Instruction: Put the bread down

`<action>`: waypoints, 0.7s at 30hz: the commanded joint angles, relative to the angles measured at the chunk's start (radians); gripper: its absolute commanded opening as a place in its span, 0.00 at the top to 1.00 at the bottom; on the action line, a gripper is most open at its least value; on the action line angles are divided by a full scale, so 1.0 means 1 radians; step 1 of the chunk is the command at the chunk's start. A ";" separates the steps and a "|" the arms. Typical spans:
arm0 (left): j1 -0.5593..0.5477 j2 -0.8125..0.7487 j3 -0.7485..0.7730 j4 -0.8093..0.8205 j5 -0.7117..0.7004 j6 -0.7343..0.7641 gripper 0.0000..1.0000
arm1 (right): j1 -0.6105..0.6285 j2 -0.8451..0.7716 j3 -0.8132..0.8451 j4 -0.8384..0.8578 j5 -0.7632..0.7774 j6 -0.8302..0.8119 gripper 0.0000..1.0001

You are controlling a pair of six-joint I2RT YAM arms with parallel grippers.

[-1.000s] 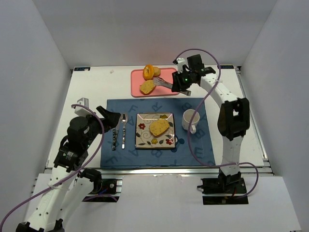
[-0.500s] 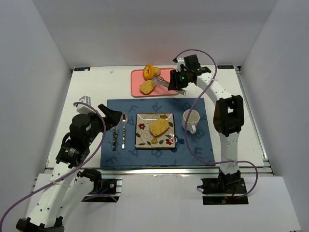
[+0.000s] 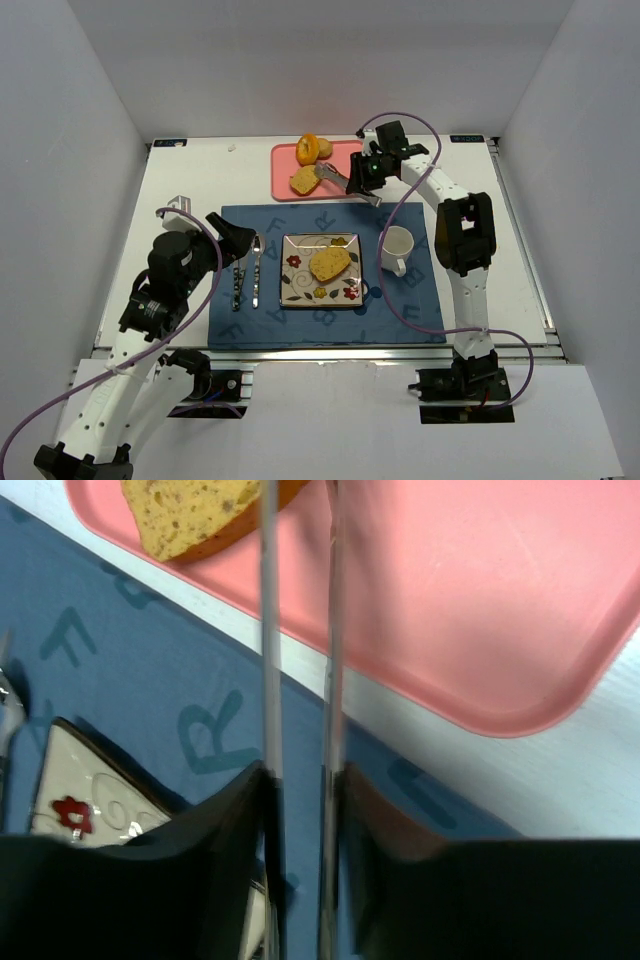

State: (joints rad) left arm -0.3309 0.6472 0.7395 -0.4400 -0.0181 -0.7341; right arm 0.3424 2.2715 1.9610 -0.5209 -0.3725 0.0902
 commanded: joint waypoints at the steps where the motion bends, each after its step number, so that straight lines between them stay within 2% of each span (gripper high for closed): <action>1: 0.003 0.005 0.014 0.014 0.007 -0.005 0.11 | 0.000 -0.006 0.044 0.032 -0.057 0.016 0.65; 3: 0.003 0.006 0.014 0.015 0.006 -0.004 0.11 | 0.000 -0.010 0.035 0.035 -0.080 0.020 0.71; 6: 0.003 0.008 0.012 0.021 0.004 -0.004 0.11 | -0.006 -0.032 0.018 0.038 -0.112 0.026 0.89; 9: 0.003 0.005 0.012 0.023 0.004 -0.005 0.11 | -0.031 -0.076 -0.014 0.048 -0.158 0.054 0.96; 14: 0.003 -0.009 0.004 0.024 0.001 -0.005 0.11 | -0.089 -0.191 -0.057 0.029 -0.267 0.051 1.00; 19: 0.003 -0.027 -0.002 0.018 -0.006 -0.002 0.11 | -0.092 -0.355 -0.134 -0.111 -0.301 -0.168 1.00; 21: 0.003 -0.034 -0.006 0.017 -0.006 -0.002 0.11 | -0.074 -0.418 -0.227 -0.157 -0.267 -0.272 1.00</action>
State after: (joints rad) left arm -0.3309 0.6308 0.7395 -0.4332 -0.0189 -0.7341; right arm 0.2340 1.9846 1.8034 -0.5877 -0.5949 -0.0120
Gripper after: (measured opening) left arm 0.886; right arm 0.209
